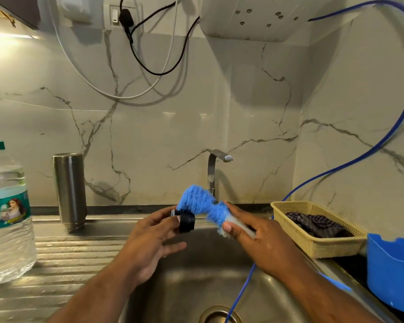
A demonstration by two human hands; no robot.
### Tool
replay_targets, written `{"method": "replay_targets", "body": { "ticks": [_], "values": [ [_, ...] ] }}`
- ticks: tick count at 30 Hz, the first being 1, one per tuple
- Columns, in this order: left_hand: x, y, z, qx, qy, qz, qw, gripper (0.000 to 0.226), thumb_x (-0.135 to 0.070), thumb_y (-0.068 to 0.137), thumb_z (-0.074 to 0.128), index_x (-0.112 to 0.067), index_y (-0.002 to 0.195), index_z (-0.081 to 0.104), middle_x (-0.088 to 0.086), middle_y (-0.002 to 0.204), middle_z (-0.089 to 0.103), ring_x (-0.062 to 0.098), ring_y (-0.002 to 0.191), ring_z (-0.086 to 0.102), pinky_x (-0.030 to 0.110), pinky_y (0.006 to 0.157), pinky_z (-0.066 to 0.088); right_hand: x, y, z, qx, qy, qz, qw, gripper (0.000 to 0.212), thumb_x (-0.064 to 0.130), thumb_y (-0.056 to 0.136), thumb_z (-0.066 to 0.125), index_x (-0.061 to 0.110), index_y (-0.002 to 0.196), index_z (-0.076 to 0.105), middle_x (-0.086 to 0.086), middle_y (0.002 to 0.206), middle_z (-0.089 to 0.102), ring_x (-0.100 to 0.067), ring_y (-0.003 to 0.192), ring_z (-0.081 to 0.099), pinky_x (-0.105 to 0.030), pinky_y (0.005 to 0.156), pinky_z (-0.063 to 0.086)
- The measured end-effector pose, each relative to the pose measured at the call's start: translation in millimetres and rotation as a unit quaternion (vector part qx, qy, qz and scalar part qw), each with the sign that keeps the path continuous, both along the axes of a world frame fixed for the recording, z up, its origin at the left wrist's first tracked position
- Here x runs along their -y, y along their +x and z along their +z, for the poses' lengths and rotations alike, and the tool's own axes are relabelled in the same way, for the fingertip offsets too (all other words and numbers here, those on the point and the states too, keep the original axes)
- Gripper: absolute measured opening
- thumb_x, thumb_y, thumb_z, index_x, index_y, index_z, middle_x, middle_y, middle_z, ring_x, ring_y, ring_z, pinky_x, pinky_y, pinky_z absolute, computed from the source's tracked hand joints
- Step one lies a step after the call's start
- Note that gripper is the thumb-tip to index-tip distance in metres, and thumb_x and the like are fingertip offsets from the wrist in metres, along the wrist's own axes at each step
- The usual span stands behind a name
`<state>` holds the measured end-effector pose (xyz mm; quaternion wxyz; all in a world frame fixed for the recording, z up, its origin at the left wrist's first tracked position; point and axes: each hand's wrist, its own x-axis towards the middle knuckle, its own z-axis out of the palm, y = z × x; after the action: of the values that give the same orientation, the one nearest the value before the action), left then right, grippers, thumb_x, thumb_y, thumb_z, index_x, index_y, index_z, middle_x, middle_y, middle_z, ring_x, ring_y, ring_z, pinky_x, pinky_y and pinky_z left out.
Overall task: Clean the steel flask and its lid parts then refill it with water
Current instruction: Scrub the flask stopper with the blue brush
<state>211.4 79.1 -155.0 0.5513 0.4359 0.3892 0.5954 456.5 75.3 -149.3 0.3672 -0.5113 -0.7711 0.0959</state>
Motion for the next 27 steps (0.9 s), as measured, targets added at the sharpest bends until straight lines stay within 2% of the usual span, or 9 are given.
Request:
{"method": "replay_targets", "body": {
  "ticks": [5,10,13,15,17,20,21,24,27],
  "values": [
    [3,7,4,0.132,-0.06,-0.051,0.988,0.026,0.003,0.102,0.044,0.005,0.123,0.058,0.029,0.12,0.067,0.04,0.108,0.071,0.048,0.078,0.064,-1,0,-5,-0.001,-0.007,-0.014,1.0,0.064,0.085,0.083,0.038,0.065,0.144,0.034,0.022,0.131,0.065,0.004,0.112,0.059,-0.031,0.096,0.053],
    [3,8,4,0.277,-0.118,-0.08,0.95,0.038,-0.012,0.1,0.039,0.002,0.134,0.046,0.042,0.127,0.057,0.05,0.109,0.067,0.056,0.083,0.06,1,-6,-7,0.036,-0.03,-0.008,0.999,0.066,0.082,0.085,0.036,0.062,0.147,0.032,0.024,0.137,0.06,0.002,0.117,0.058,-0.03,0.095,0.051],
    [4,11,1,0.224,-0.183,-0.082,0.954,0.038,-0.023,0.108,0.032,0.004,0.129,0.048,0.038,0.114,0.066,0.041,0.084,0.074,0.045,0.057,0.064,0,-7,-10,0.068,-0.027,-0.034,0.997,0.066,0.084,0.085,0.033,0.062,0.148,0.03,0.021,0.134,0.064,0.002,0.113,0.058,-0.028,0.091,0.051],
    [0,11,-3,0.194,-0.197,-0.031,0.96,0.035,-0.02,0.107,0.033,0.002,0.13,0.047,0.034,0.109,0.064,0.035,0.072,0.069,0.034,0.043,0.057,-1,-5,-11,0.061,-0.022,-0.05,0.997,0.068,0.086,0.082,0.031,0.065,0.146,0.029,0.02,0.132,0.065,0.0,0.112,0.059,-0.03,0.091,0.053],
    [-5,4,-6,0.201,-0.187,0.004,0.961,0.036,-0.016,0.102,0.037,0.002,0.132,0.046,0.034,0.114,0.057,0.037,0.083,0.064,0.036,0.049,0.058,-2,-3,-10,0.028,-0.02,-0.052,0.998,0.065,0.085,0.083,0.034,0.065,0.144,0.032,0.019,0.13,0.066,-0.001,0.112,0.06,-0.034,0.095,0.054],
    [-7,-6,-6,0.219,-0.161,-0.018,0.962,0.042,-0.014,0.091,0.052,0.005,0.128,0.049,0.032,0.129,0.051,0.041,0.111,0.058,0.05,0.086,0.057,0,-2,-8,0.013,-0.02,-0.033,0.999,0.06,0.085,0.083,0.037,0.069,0.141,0.03,0.02,0.126,0.067,0.001,0.11,0.06,-0.035,0.095,0.054],
    [-5,-5,-4,0.2,-0.153,-0.04,0.967,0.043,-0.007,0.084,0.057,0.005,0.125,0.052,0.032,0.133,0.05,0.041,0.114,0.058,0.051,0.092,0.055,1,-3,-7,0.013,-0.019,-0.028,0.999,0.061,0.086,0.082,0.036,0.07,0.14,0.029,0.02,0.126,0.067,0.001,0.109,0.06,-0.034,0.094,0.054],
    [-4,1,-7,0.097,-0.098,-0.081,0.987,0.049,0.021,0.082,0.056,-0.001,0.126,0.059,0.027,0.136,0.053,0.038,0.115,0.062,0.042,0.09,0.06,2,-4,-6,0.015,-0.015,-0.016,1.0,0.06,0.084,0.083,0.04,0.071,0.141,0.03,0.023,0.127,0.066,0.004,0.108,0.059,-0.026,0.09,0.052],
    [2,6,-8,-0.001,-0.017,-0.087,0.996,0.054,0.01,0.081,0.071,-0.014,0.129,0.062,0.017,0.125,0.067,0.034,0.106,0.072,0.033,0.082,0.063,1,-4,-7,0.009,-0.005,-0.01,1.0,0.05,0.081,0.086,0.044,0.075,0.134,0.03,0.024,0.127,0.066,0.007,0.106,0.059,-0.02,0.085,0.049]
  ]
}}
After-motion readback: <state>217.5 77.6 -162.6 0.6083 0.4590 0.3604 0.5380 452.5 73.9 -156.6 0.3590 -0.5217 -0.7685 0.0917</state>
